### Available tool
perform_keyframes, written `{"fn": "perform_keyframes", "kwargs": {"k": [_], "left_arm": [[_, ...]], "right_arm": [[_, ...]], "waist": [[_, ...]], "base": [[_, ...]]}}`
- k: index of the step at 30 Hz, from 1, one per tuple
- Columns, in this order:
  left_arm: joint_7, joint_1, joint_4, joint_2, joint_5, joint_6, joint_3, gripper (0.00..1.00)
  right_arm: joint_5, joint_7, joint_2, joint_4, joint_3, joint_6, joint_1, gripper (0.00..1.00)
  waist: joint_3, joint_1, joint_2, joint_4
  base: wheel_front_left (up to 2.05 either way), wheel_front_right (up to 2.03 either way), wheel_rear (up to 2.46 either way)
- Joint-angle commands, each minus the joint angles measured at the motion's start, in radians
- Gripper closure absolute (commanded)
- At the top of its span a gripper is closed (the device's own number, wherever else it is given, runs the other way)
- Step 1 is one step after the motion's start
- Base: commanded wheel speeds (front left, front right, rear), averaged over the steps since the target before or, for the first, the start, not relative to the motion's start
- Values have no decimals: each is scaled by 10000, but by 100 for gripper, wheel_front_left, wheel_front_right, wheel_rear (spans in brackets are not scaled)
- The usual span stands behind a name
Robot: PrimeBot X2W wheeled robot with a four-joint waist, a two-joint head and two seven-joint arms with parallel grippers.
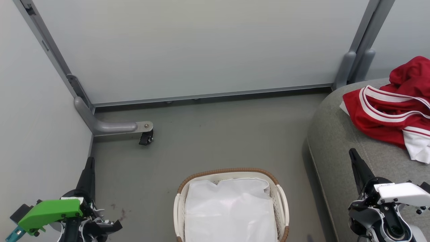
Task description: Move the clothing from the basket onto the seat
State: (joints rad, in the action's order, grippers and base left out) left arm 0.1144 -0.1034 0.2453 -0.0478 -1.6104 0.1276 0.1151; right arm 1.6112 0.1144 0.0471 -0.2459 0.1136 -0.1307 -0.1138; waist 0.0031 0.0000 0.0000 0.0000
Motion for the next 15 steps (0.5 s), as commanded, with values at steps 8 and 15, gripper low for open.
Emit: {"fn": "perform_keyframes", "kwargs": {"k": [8, 15], "left_arm": [[44, -102, -17, -45, -30, 59, 27, 100], [44, -102, -17, -45, -30, 59, 27, 100]], "right_arm": [[35, 29, 60, 39, 19, 0, 106, 100], [35, 29, 60, 39, 19, 0, 106, 100]], "waist": [[0, 0, 0, 0], [0, 0, 0, 0]], "base": [[0, 0, 0], [0, 0, 0]]}}
